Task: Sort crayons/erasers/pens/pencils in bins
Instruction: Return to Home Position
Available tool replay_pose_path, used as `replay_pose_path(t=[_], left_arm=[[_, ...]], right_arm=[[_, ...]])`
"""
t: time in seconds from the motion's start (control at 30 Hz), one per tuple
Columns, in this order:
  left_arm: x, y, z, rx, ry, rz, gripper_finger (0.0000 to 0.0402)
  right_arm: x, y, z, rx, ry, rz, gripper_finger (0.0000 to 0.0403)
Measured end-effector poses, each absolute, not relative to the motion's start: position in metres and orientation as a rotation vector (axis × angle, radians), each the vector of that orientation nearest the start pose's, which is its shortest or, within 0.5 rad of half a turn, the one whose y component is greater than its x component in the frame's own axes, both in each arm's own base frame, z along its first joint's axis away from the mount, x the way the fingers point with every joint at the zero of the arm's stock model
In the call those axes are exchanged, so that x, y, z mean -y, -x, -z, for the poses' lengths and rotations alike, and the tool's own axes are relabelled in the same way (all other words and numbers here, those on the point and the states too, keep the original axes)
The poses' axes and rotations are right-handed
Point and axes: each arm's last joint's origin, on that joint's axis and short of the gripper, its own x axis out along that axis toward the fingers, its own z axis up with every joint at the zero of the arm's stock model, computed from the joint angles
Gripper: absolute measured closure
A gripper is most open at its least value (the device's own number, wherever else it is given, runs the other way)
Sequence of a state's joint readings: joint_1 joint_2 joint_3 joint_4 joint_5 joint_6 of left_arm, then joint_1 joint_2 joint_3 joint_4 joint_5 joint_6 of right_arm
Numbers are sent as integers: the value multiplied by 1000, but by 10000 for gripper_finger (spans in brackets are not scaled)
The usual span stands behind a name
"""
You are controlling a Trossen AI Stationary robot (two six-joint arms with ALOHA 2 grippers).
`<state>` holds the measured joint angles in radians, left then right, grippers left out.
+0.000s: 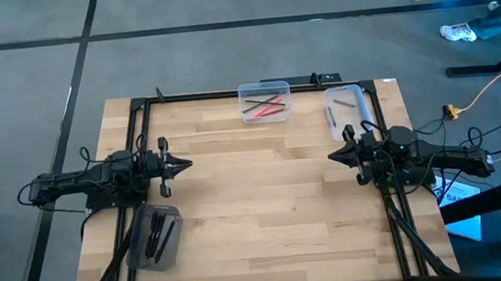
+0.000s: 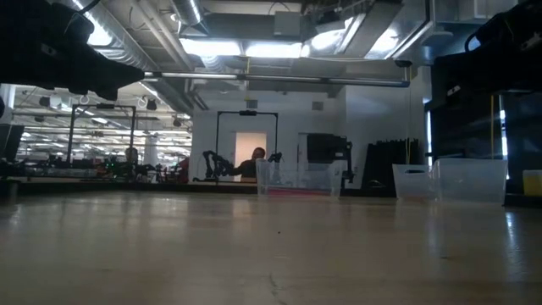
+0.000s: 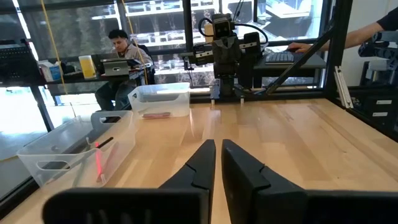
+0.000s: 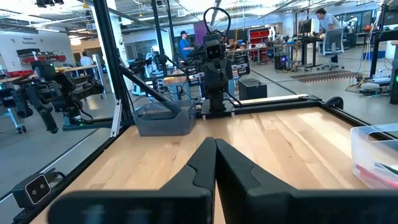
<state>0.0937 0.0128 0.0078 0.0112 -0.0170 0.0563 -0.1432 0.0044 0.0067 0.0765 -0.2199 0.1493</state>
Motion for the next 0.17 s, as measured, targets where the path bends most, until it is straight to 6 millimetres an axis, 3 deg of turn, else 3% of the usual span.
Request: replay_pose_path(t=[0.17], left_arm=[[-10, -98, -166, 3, -56, -110, 389]], right_arm=[[8, -96, -173, 72, -135, -83, 389]])
